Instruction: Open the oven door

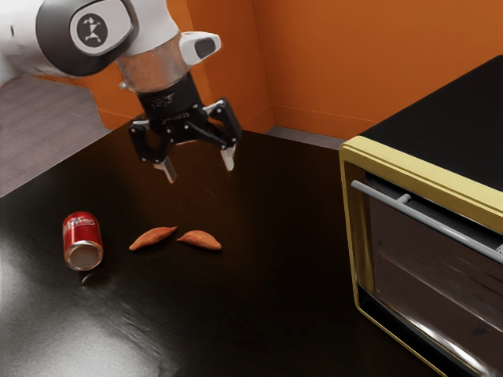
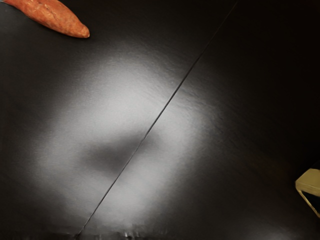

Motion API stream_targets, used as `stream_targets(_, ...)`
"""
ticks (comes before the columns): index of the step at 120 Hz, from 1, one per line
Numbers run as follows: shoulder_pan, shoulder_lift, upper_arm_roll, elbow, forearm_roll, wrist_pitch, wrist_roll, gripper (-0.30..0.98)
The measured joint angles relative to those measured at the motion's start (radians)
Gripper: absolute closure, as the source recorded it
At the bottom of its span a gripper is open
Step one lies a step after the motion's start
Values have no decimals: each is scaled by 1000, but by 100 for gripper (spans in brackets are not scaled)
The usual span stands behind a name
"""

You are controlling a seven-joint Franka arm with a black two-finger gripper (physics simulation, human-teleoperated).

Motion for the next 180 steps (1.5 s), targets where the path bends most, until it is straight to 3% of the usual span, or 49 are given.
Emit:
stream_targets(17,-3,-30,4,5,-18,-33,-360,0)
stream_targets(38,-54,-258,-2,5,-31,-150,-715,0)
stream_targets(44,-38,-378,-90,-126,-18,-142,-797,0)
stream_targets(51,54,-556,-276,-384,8,-12,-876,0)
stream_targets(58,104,-611,-409,-492,22,131,-944,0)
stream_targets(79,81,-516,-546,-539,21,460,-1104,0)
stream_targets(101,74,-452,-642,-514,25,641,-1224,0)
stream_targets(158,79,-323,-666,-479,31,769,-1341,0)
stream_targets(168,71,-307,-673,-497,57,770,-1305,0)
stream_targets(180,73,-290,-674,-489,153,772,-1256,0)
